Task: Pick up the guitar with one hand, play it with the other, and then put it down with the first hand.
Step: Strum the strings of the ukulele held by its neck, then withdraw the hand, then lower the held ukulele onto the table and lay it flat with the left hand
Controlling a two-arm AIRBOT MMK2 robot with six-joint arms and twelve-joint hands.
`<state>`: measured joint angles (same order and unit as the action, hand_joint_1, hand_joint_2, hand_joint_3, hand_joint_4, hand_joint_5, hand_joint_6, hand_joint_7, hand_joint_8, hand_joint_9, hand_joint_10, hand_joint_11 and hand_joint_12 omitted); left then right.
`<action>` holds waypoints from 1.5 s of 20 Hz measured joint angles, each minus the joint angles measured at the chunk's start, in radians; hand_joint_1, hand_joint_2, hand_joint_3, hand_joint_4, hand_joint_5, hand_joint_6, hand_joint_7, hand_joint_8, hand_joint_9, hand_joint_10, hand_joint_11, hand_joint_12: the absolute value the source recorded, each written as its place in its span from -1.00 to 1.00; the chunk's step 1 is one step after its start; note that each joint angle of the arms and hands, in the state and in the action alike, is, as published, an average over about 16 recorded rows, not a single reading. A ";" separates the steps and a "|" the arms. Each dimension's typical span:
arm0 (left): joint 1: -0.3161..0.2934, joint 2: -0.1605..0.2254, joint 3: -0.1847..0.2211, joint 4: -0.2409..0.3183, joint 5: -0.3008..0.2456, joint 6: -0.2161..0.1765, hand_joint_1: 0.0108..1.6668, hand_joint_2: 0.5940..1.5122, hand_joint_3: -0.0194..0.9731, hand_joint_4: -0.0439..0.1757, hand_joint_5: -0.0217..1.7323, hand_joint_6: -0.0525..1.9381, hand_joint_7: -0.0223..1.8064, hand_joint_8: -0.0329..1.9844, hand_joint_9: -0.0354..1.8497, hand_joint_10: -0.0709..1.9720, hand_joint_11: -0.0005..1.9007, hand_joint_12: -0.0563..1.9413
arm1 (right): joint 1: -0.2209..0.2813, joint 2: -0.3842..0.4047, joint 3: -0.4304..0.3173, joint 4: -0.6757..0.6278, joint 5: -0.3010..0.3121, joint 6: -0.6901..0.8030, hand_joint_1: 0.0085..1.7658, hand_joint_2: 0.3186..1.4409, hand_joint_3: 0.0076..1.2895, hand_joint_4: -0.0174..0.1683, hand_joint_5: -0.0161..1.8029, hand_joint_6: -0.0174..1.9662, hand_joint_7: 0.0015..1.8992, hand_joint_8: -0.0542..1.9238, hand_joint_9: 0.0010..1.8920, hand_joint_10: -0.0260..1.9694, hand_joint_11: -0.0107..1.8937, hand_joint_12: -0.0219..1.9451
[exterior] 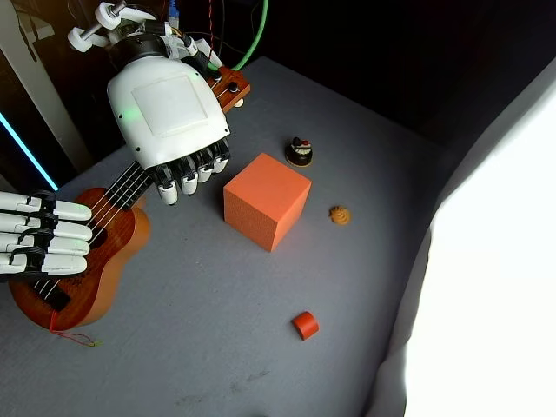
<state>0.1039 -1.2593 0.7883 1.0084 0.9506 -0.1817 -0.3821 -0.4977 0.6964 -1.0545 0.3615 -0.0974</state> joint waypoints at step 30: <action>0.132 0.037 -0.098 0.238 0.107 -0.305 0.73 0.09 -0.99 -0.25 0.47 0.94 0.47 0.98 0.54 0.95 0.53 0.96 | 0.164 -0.004 0.099 0.599 -0.056 -0.441 -0.85 0.78 -0.98 -0.80 -0.87 -0.94 -0.89 -0.93 -0.94 -0.97 -0.97 -0.98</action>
<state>0.2355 -1.2220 0.6906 1.2460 1.0580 -0.4862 -0.2186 -0.5019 0.7956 -0.4552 0.3057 -0.5381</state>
